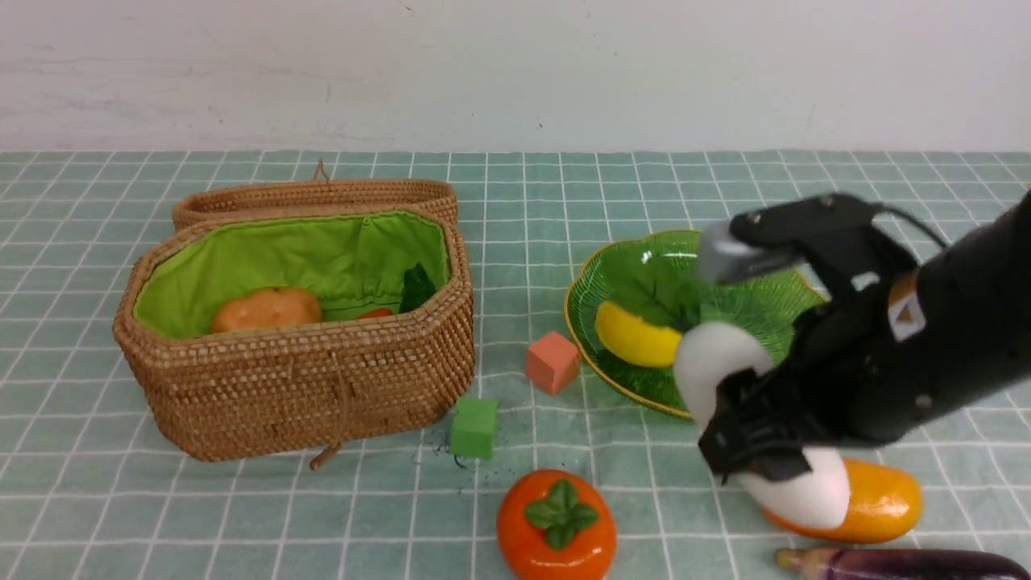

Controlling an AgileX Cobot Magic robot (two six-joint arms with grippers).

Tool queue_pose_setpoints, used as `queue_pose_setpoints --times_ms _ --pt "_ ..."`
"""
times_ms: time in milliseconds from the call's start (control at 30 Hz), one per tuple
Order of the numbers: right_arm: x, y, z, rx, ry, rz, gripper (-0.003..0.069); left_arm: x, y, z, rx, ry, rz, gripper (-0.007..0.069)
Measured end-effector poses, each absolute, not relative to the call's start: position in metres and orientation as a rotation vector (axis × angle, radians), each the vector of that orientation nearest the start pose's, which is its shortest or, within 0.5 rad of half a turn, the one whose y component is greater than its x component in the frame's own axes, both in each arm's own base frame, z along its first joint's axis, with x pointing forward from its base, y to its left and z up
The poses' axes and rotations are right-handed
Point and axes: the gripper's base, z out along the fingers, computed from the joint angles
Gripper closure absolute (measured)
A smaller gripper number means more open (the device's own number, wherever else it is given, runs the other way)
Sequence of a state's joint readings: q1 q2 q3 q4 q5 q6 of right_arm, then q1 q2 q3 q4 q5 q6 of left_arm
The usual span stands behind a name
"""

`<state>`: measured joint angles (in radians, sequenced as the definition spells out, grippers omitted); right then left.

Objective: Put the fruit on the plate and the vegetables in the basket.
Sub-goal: Take a daikon with your right arm and place it on the basket on the left.

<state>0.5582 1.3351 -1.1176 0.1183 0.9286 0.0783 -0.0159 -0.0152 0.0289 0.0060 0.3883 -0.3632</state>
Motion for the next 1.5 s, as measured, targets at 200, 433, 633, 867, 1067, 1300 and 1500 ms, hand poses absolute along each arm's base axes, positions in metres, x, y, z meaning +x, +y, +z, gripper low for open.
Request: queue_pose_setpoints --times_ms 200,433,633,867,1067,1300,1500 --pt "0.266 0.118 0.348 -0.409 2.499 0.313 0.012 0.052 -0.001 0.169 -0.323 1.866 -0.253 0.0553" --pt "0.308 0.114 0.328 -0.403 2.538 0.337 0.012 0.052 -0.001 0.169 -0.323 1.866 -0.253 0.0547" --pt "0.314 0.168 0.362 -0.65 2.325 0.551 0.012 0.052 -0.001 0.169 -0.323 1.866 -0.253 0.0541" --pt "0.344 0.245 0.373 -0.871 2.186 0.627 0.012 0.052 -0.001 0.169 -0.323 1.866 -0.253 0.0533" --pt "0.371 0.311 0.342 -0.962 2.111 0.661 0.012 0.052 -0.001 0.169 -0.323 1.866 -0.253 0.0532" --pt "0.402 0.336 0.299 -0.895 2.073 0.646 0.012 0.052 -0.001 0.169 -0.323 1.866 -0.253 0.0526" --pt "0.407 0.339 0.292 -0.868 2.058 0.645 0.012 0.052 -0.001 0.169 -0.323 1.866 -0.253 0.0524"
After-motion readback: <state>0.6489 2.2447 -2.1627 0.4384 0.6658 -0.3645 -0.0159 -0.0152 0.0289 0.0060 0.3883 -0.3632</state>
